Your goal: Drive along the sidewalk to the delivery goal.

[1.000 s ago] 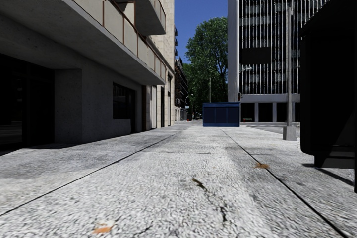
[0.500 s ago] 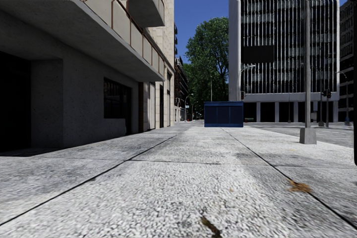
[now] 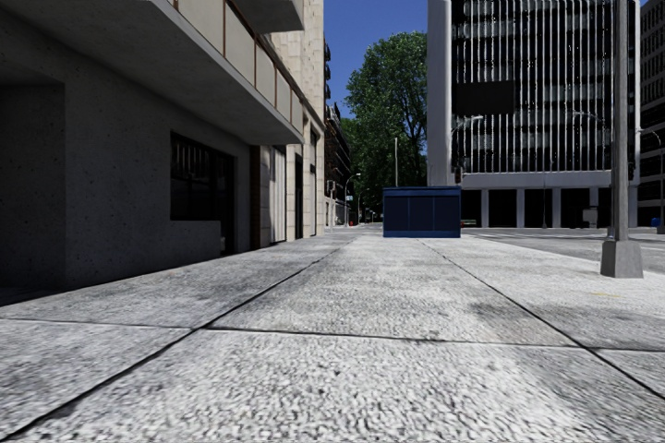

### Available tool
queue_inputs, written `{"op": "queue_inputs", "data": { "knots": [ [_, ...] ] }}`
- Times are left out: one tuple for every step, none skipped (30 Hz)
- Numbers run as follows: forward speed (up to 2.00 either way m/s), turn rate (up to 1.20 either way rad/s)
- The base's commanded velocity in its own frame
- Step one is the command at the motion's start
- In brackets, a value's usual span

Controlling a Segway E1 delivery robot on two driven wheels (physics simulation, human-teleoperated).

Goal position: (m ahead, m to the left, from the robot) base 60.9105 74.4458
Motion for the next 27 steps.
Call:
{"op": "queue_inputs", "data": {
  "knots": [
    [2.0,0.0],
    [2.0,0.0],
    [2.0,0.0],
    [2.0,0.0],
    [2.0,0.0],
    [2.0,0.0],
    [2.0,0.0],
    [2.0,0.0],
    [2.0,0.0],
    [2.0,0.0],
    [2.0,0.0],
    [2.0,0.0],
    [2.0,0.0],
    [2.0,0.0],
    [2.0,0.0],
    [2.0,0.0],
    [2.0,0.0],
    [2.0,0.0],
    [2.0,0.0],
    [2.0,0.0],
    [2.0,0.0],
    [2.0,0.0],
    [2.0,0.0],
    [2.0,0.0],
    [2.0,0.0],
    [2.0,0.0],
    [2.0,0.0]
  ]
}}
